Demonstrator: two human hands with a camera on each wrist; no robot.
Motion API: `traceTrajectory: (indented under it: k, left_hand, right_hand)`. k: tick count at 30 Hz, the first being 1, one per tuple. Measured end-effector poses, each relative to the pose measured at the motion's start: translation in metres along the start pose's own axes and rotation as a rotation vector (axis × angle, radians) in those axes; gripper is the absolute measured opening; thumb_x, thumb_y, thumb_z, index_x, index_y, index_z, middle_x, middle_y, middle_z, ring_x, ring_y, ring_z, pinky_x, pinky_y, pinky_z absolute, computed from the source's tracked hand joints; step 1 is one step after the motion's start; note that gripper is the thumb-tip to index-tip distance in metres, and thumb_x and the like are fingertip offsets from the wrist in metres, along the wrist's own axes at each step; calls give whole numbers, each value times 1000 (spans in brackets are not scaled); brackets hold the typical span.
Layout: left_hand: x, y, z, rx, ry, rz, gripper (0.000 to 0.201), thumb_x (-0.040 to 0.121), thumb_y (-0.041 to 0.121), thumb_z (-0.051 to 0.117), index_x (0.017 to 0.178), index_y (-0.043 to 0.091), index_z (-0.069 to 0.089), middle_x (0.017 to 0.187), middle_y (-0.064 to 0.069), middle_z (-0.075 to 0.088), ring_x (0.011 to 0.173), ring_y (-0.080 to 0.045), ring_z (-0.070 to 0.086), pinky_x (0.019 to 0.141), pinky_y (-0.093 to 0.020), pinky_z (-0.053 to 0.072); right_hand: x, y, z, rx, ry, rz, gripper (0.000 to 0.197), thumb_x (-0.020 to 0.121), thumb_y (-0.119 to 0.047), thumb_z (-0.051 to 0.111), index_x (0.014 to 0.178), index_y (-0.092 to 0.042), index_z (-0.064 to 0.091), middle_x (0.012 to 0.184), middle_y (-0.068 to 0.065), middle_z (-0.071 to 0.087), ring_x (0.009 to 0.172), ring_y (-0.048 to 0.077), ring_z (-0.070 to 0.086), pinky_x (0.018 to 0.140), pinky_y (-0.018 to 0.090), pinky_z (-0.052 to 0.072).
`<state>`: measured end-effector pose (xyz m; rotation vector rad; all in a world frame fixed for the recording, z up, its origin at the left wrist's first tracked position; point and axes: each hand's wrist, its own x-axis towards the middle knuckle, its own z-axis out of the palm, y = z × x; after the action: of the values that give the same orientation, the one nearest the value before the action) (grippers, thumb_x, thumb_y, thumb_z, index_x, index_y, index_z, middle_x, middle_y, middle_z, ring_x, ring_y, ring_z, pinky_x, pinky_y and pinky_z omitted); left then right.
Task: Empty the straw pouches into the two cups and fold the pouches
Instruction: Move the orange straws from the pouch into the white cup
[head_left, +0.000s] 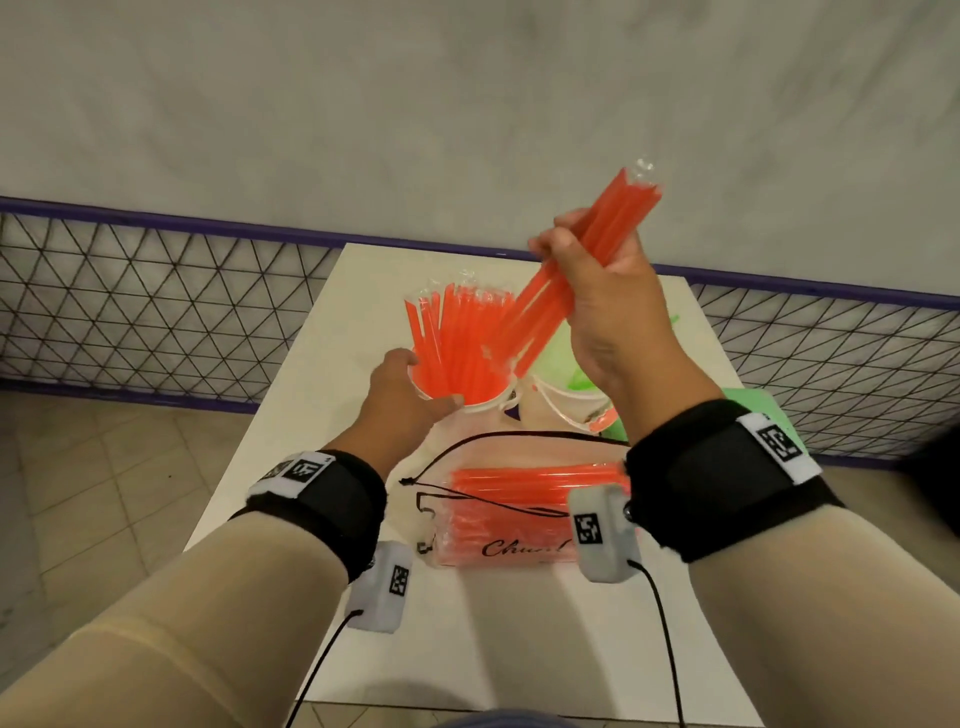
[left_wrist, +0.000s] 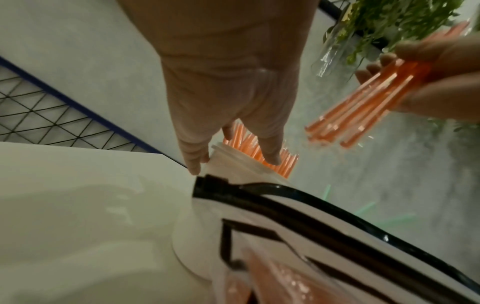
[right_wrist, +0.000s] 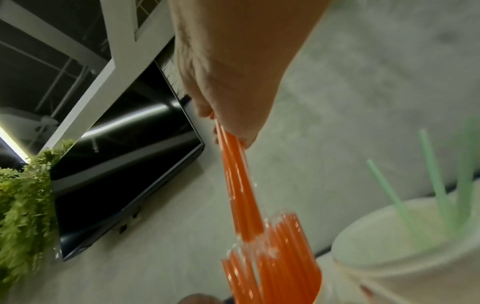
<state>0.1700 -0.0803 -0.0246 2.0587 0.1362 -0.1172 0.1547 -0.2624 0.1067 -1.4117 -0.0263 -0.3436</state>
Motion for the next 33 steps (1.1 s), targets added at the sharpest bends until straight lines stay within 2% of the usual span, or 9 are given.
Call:
traceTrajectory:
  k: [6, 10, 13, 17, 21, 25, 29, 31, 33]
  left_hand:
    - [5, -6, 9, 107, 35, 53, 41, 74, 40, 82, 87, 13, 54, 109, -1, 55, 91, -20, 54, 69, -29, 41]
    - [4, -8, 9, 132, 58, 76, 41, 74, 42, 80, 80, 16, 50, 99, 2, 57, 85, -18, 54, 66, -28, 39]
    - [2, -7, 8, 121, 60, 70, 41, 75, 42, 80, 84, 14, 51, 97, 1, 58, 81, -17, 54, 64, -27, 40]
    - [3, -10, 10, 112, 75, 68, 42, 74, 44, 80, 85, 14, 52, 96, 3, 57, 79, -9, 51, 63, -23, 38]
    - [4, -11, 12, 53, 55, 38, 40, 72, 43, 81, 89, 15, 58, 99, 3, 61, 88, -15, 60, 73, -29, 48]
    - [2, -8, 10, 49, 62, 31, 40, 73, 42, 81, 82, 17, 51, 101, 2, 60, 82, -16, 57, 66, -29, 44]
    - [-2, -7, 8, 39, 27, 32, 45, 74, 43, 80, 99, 18, 52, 112, 3, 58, 94, -20, 59, 76, -33, 48]
    - [-8, -7, 6, -28, 59, -9, 62, 75, 45, 79, 118, 17, 44, 123, 7, 46, 106, -19, 53, 88, -35, 47]
    - [-17, -8, 4, -117, 158, -72, 68, 75, 47, 78, 120, 17, 38, 122, 1, 47, 106, -22, 54, 84, -36, 48]
  right_hand:
    - [5, 46, 28, 1, 119, 63, 11, 92, -25, 66, 103, -26, 63, 95, -7, 67, 88, 7, 64, 76, 22, 49]
    - [5, 95, 30, -485, -7, 35, 15, 93, -35, 60, 103, -23, 63, 98, -1, 67, 87, 12, 64, 80, 34, 51]
    - [12, 123, 23, -1094, -89, -17, 48, 84, -46, 68, 120, -17, 58, 111, 7, 60, 105, 27, 57, 91, 39, 48]
    - [11, 115, 25, -1030, -59, -269, 105, 75, -27, 82, 153, -15, 12, 150, 15, 28, 139, 29, 27, 113, 38, 29]
    - [15, 95, 41, -1355, -338, -535, 81, 91, -13, 56, 155, -21, 6, 162, 12, 5, 149, 33, 3, 118, 49, 13]
    - [12, 90, 32, -1564, -648, -226, 57, 101, -14, 34, 154, -10, 15, 163, 7, 2, 150, 27, -1, 121, 42, 5]
    - [6, 79, 26, -1569, -598, -342, 59, 96, -10, 46, 151, -22, 27, 163, 1, 13, 150, 29, 2, 118, 56, 2]
    - [-6, 68, 23, -1430, -457, -505, 53, 90, -7, 55, 142, -19, 46, 154, 6, 35, 145, 32, 23, 117, 53, 17]
    - [-21, 59, 13, -1180, -350, -537, 35, 87, -6, 57, 121, -14, 64, 125, 7, 60, 119, 25, 51, 103, 40, 41]
